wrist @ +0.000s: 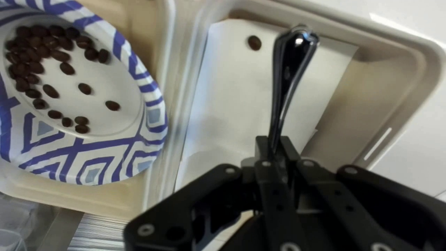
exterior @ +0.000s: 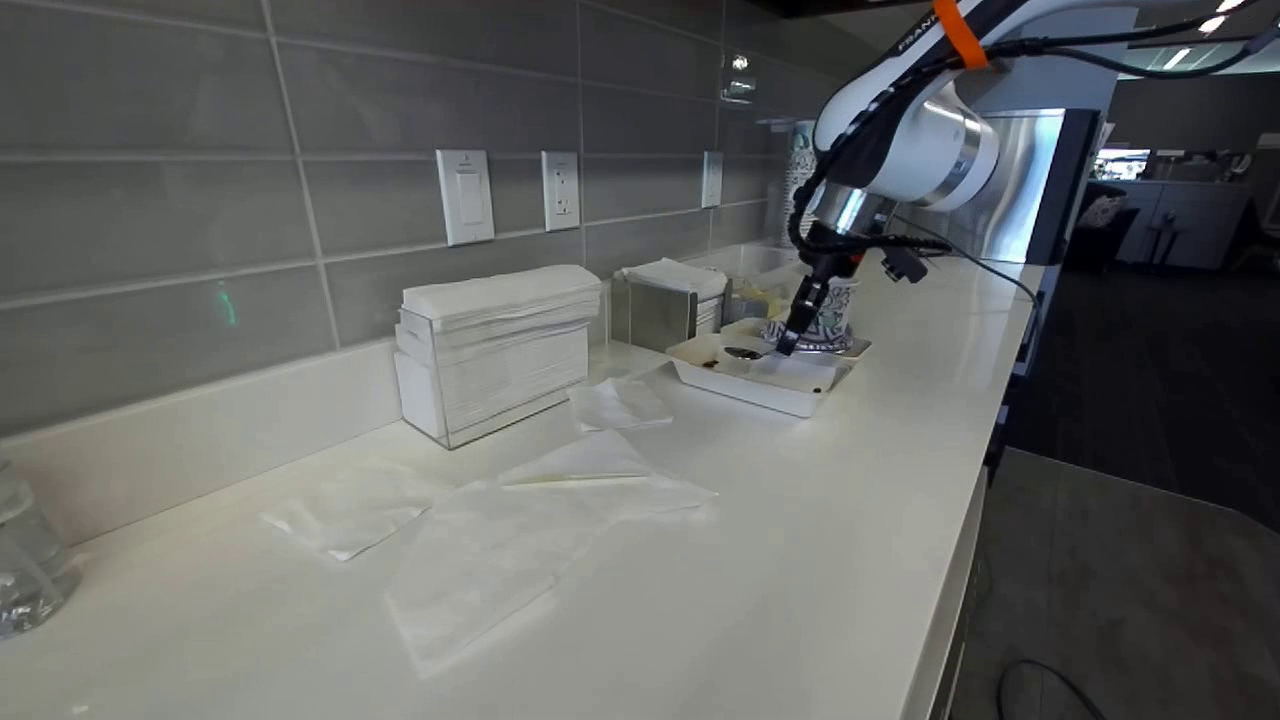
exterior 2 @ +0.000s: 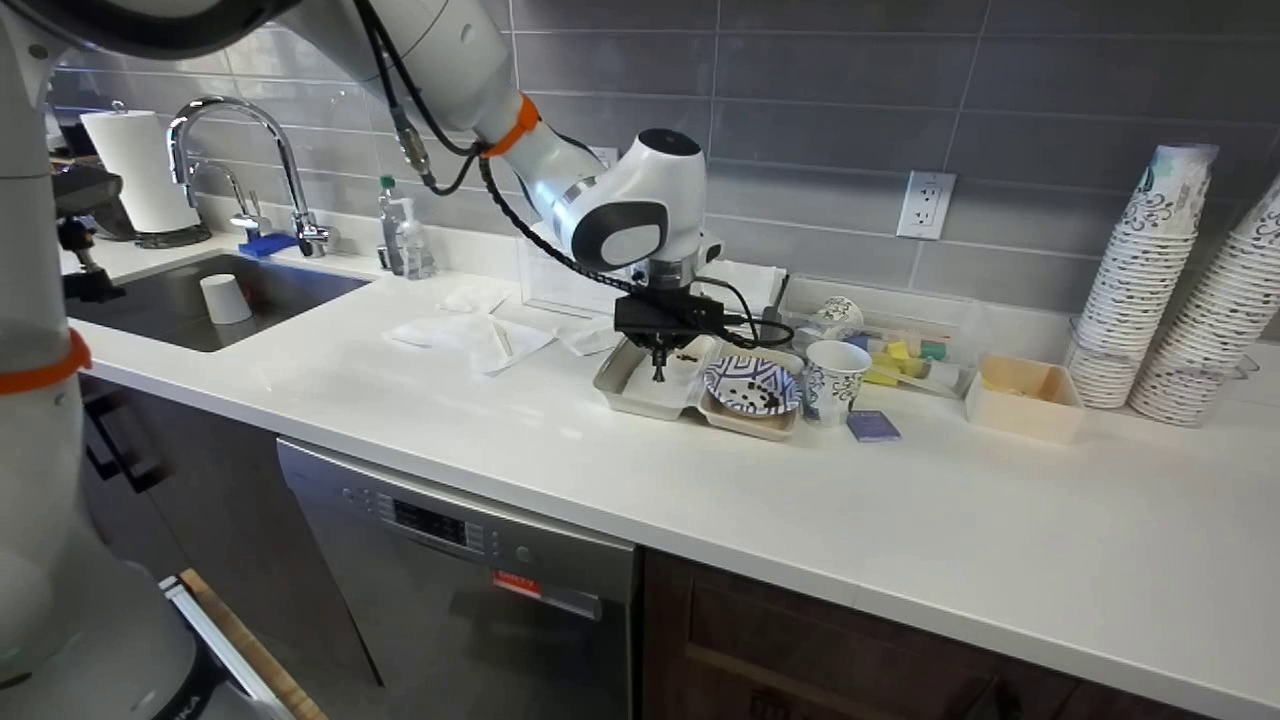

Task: Pick up the spoon from the left side of the take away pack, scoop some of the contents on the same side of the take away pack, place them in the mug and place the spoon in the bowl

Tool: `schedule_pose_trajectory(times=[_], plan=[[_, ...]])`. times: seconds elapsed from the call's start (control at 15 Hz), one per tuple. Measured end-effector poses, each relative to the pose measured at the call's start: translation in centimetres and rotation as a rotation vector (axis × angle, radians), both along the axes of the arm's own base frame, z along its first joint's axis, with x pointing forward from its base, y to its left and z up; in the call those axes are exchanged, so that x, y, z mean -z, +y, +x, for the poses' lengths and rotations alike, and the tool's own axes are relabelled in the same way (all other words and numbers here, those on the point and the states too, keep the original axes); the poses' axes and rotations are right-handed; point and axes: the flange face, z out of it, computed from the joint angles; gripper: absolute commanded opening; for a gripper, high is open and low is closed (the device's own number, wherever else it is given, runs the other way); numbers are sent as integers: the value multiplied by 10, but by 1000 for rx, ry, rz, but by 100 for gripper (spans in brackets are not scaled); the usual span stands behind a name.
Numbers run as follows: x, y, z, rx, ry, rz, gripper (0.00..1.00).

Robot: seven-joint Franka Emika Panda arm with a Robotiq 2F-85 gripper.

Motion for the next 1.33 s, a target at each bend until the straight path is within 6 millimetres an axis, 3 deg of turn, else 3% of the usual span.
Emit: schedule_pose_trajectory(times=[0.27,0.47,0.53,0.6,0.73,0.8,1.33], plan=[[-13,6,20,14,117,3,2],[-10,9,37,34,207,15,2],[-7,9,43,47,238,25,8],[-5,9,47,48,243,27,8],[-5,9,47,48,243,27,8],[-6,9,47,48,240,27,2],[-1,10,55,109,274,44,2]])
